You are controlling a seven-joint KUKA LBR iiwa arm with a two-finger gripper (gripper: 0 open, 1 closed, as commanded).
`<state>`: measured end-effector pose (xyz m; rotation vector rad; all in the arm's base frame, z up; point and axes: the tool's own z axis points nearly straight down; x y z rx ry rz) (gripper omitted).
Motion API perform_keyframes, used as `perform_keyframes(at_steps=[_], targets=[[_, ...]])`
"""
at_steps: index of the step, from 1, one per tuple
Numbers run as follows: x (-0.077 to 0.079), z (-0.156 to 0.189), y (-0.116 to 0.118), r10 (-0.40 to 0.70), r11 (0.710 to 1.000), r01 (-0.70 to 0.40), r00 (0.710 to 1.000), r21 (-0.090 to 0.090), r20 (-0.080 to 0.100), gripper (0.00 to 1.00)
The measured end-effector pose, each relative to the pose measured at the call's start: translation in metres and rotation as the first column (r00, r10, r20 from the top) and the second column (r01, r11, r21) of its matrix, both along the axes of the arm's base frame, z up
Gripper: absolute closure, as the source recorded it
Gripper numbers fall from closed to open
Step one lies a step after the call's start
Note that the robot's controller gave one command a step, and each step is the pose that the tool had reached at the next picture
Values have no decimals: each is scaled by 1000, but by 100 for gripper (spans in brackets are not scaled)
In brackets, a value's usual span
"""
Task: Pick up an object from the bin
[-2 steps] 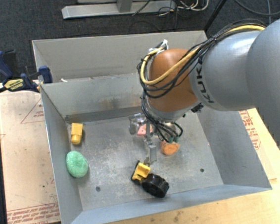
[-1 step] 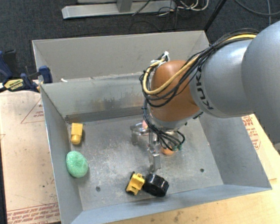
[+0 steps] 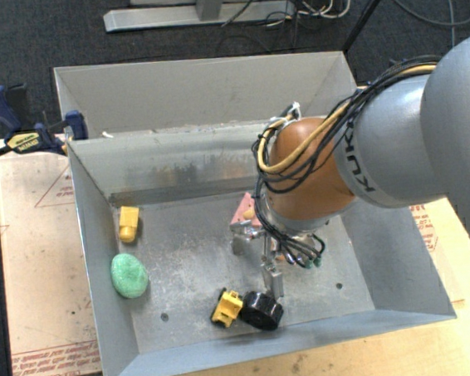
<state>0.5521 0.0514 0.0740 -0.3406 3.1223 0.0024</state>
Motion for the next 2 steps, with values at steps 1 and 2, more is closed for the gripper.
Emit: perform_keyframes(at_steps=[1,2], targets=[[-43,-3,-2,141,990,-141,990,-1,1,0],[-63,-2,3,135,991,-134,991,-1,15,0]])
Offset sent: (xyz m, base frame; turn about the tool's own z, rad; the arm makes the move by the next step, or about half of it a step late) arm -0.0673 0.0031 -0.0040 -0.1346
